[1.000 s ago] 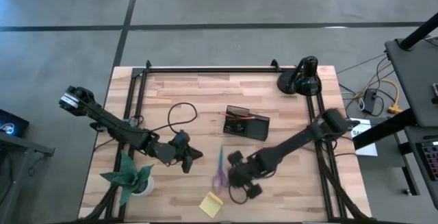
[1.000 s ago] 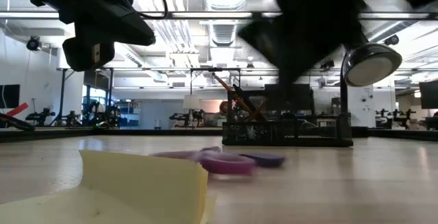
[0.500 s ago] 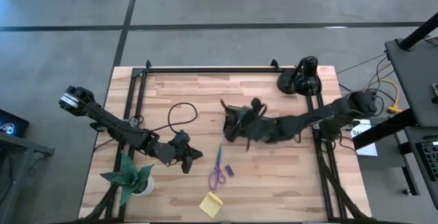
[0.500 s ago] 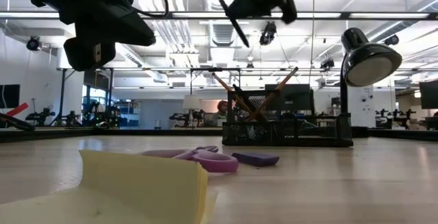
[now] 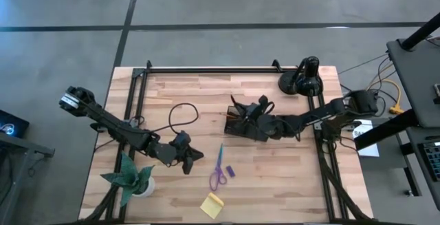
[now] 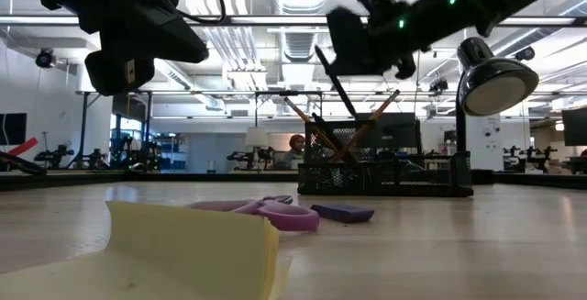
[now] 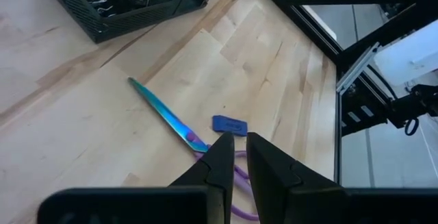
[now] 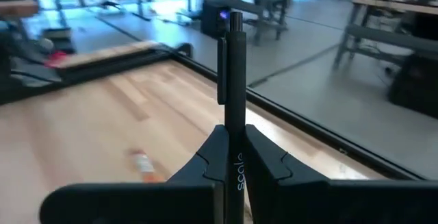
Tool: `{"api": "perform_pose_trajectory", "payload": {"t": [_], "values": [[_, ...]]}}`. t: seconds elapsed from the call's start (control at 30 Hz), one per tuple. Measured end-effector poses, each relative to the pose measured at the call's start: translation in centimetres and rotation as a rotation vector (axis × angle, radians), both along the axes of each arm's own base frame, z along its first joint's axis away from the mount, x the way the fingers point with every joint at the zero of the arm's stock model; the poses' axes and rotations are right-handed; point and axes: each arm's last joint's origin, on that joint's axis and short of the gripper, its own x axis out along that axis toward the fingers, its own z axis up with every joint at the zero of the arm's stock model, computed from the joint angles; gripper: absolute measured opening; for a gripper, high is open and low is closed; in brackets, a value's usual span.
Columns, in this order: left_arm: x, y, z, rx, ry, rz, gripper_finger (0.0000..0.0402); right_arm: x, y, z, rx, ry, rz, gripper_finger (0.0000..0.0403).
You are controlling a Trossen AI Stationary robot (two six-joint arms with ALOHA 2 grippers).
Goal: Pick and place office supplies into organizer
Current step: Put the black pen into the black desk organizer, then put the blue eraser into the black desk organizer
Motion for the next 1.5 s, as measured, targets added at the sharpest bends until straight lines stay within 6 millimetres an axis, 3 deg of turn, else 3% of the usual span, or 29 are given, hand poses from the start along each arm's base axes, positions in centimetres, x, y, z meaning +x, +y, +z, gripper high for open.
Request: {"api": "perform_pose_trajectory", "payload": {"t": [0.37, 0.7, 1.0, 1.2, 1.3, 1.37, 1.5], "values": [[0.0, 0.0, 0.0, -0.001, -0.001, 0.001, 0.0025, -1.6, -0.6, -2.6, 0.059, 0.045, -0.008, 0.0025], [0.0, 0.0, 0.0, -0.004, -0.002, 0.001, 0.0025, -0.8, -0.5, -1.9, 0.078, 0.026, 0.057, 0.0022], [0.0, 0.0, 0.0, -0.003, -0.001, 0.001, 0.0025, 0.0, -0.2, -3.6, 0.121, 0.038, 0.046, 0.0084], [0.0, 0.0, 0.0, -0.003, -0.001, 0.001, 0.0025, 0.6, 0.1, -2.4, 0.070, 0.084, 0.091, 0.0129], [0.0, 0.0, 0.0, -0.004, -0.002, 0.001, 0.0025, 0.6, 0.8, -0.4, 0.086, 0.067, 0.125, 0.0146], [0.0, 0.0, 0.0, -0.005, -0.003, 0.001, 0.0025, 0.3, 1.8, 1.6, 0.120, 0.074, 0.221, 0.0154], [0.0, 0.0, 0.0, -0.005, 0.000, -0.002, 0.0025, -0.8, 4.9, 3.5, 0.169, 0.358, 0.531, 0.0158]]}}
